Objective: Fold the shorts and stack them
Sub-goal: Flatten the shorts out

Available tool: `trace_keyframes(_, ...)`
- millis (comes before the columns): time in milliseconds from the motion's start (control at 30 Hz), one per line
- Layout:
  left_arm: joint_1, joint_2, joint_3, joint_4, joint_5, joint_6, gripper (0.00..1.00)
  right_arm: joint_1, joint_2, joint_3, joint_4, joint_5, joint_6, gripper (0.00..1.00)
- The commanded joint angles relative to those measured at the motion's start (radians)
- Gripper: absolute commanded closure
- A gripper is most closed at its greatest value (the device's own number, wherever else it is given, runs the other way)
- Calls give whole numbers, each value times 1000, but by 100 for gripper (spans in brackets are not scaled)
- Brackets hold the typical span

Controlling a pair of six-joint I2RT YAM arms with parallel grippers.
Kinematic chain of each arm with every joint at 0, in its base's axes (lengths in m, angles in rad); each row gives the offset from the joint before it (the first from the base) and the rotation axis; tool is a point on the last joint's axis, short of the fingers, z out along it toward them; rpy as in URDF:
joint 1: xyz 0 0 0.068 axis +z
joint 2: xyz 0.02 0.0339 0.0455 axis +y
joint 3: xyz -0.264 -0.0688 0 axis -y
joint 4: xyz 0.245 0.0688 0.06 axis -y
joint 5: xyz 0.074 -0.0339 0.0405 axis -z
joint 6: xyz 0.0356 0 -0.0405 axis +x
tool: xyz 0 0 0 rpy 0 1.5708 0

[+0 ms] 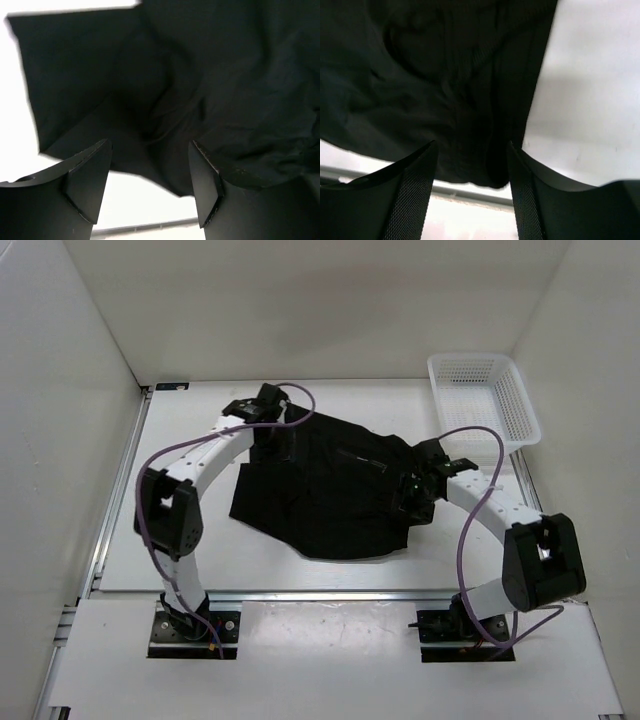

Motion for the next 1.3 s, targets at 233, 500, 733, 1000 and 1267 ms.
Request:
trace_keyframes(233,-125,281,212,-73,-132,21,25,36,205,164,33,28,-66,30)
trace_keyframes(500,-125,356,255,-73,-112,39,47,45,311,194,51,83,-66,50)
trace_keyframes(733,-125,366,264,-82,-119,48,90,45,317,214,63,83,-75,100)
trace_keyframes(1000,-125,195,318,-169,-149,71,90,45,156,292,-42,152,-75,100)
trace_keyframes(1267,-24,223,541,-194,-32,101,90,25,187,446,-73,218,-75,100)
